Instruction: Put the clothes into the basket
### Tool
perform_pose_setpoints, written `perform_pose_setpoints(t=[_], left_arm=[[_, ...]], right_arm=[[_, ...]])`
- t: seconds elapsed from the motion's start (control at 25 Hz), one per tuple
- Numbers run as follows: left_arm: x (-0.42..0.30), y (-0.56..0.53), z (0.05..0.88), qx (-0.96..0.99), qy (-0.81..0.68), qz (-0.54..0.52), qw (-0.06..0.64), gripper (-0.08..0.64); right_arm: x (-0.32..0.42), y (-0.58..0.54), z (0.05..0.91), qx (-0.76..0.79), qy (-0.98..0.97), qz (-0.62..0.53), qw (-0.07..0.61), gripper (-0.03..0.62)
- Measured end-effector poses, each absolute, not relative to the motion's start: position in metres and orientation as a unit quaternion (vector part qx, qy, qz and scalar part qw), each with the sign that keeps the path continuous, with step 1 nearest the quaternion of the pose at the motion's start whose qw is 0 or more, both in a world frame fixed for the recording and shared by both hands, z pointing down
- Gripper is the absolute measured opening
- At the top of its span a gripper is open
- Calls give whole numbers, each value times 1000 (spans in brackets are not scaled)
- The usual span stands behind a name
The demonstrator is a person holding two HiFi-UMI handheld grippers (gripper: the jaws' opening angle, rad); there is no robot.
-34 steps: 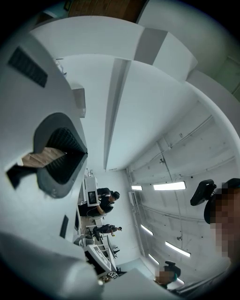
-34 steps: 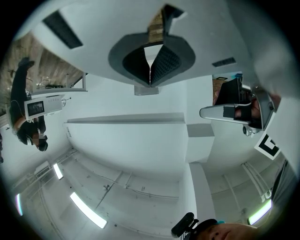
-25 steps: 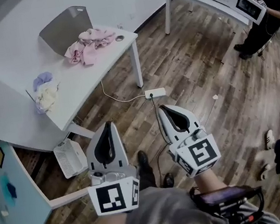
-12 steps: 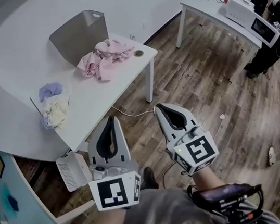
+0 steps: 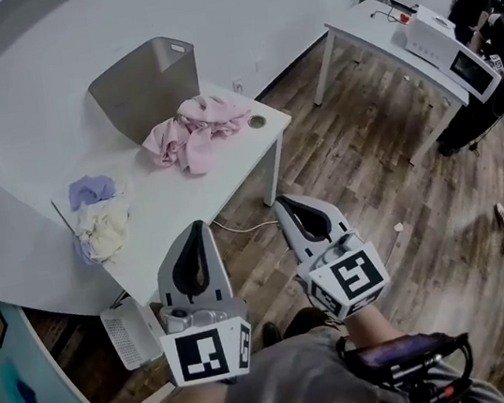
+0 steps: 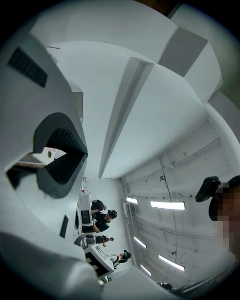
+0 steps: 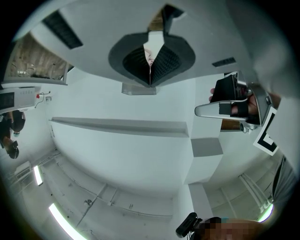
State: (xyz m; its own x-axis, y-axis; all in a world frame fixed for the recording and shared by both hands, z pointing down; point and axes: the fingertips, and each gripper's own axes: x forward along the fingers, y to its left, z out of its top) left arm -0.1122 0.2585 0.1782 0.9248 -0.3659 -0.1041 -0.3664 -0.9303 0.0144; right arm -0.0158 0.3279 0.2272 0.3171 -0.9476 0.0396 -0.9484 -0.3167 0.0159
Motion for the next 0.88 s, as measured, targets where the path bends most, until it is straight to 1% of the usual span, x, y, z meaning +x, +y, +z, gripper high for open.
perform_pose_setpoints(t=[0.44, 0.68, 0.88], left_arm=[[-61, 225, 201, -980, 196, 21, -1, 9], [-7, 201, 214, -976, 216, -2, 3, 9], [47, 184, 203, -972, 233, 0, 19, 9]], right_arm=[[38, 295, 249, 809, -587, 32, 9, 8], [93, 266, 260, 797, -603, 33, 5, 8], [145, 241, 257, 782, -622, 34, -1, 8]])
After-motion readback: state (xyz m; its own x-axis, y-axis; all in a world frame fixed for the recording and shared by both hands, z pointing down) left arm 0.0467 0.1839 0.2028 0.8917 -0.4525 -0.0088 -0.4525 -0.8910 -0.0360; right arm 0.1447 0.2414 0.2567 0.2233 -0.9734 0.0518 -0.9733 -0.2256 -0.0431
